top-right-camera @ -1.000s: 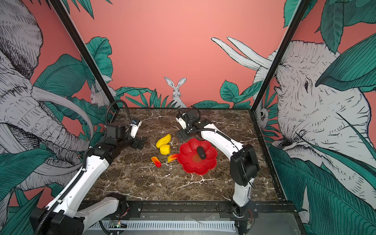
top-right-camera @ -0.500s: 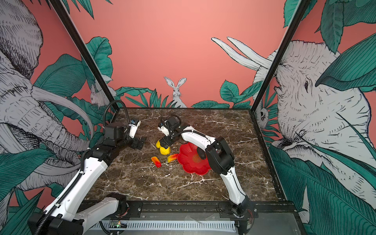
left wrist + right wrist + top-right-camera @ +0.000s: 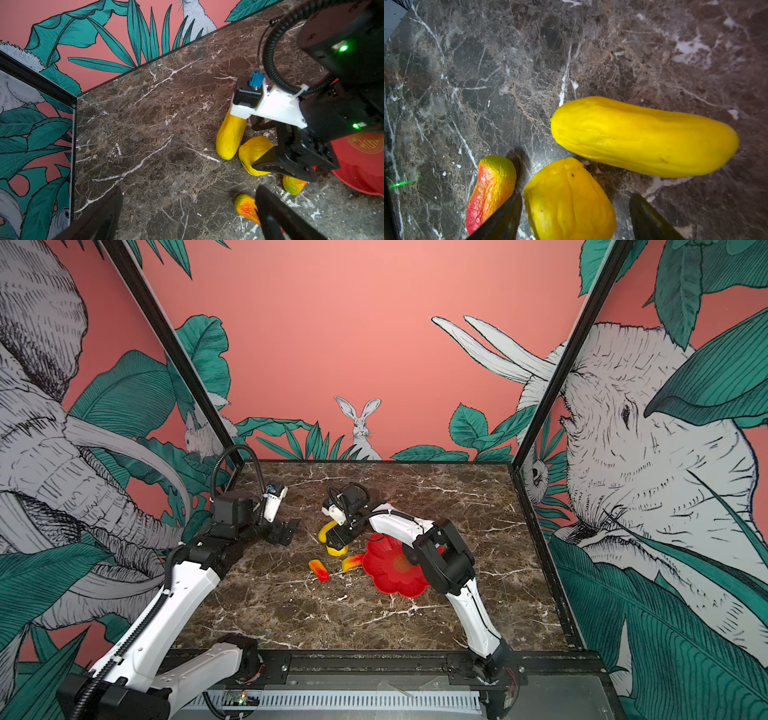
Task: Arrange fruit in a fruit bowl
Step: Pick up the fruit from the center of the table.
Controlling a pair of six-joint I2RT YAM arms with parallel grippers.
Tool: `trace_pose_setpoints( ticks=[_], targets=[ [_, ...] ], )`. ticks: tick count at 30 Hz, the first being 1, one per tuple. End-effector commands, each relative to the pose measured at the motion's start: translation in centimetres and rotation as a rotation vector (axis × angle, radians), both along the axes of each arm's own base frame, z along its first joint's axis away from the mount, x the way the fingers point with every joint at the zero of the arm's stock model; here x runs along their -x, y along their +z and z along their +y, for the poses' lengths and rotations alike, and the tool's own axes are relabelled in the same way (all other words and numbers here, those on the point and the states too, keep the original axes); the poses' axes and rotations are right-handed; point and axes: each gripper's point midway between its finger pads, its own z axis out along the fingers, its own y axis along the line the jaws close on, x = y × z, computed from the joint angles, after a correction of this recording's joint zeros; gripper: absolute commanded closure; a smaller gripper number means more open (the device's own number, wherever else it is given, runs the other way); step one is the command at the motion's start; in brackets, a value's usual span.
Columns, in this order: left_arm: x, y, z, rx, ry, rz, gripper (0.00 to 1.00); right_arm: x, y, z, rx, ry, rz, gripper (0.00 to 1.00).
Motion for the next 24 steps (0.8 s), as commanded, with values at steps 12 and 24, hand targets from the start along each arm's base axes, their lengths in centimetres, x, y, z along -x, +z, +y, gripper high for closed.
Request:
trace_pose_setpoints(
  ticks=[12,24],
  targets=[
    [0.3,0.4,0.3,-0.02,-0.004,-0.007,0.0,0.7,-0.9,0.8,-0.018,0.015,0.046,0.53],
    [0.3,0.3,0.3,-0.022,-0.004,-0.005,0.0,0.1,7.9,0.3,-0.093,0.039,-0.095,0.73]
  ],
)
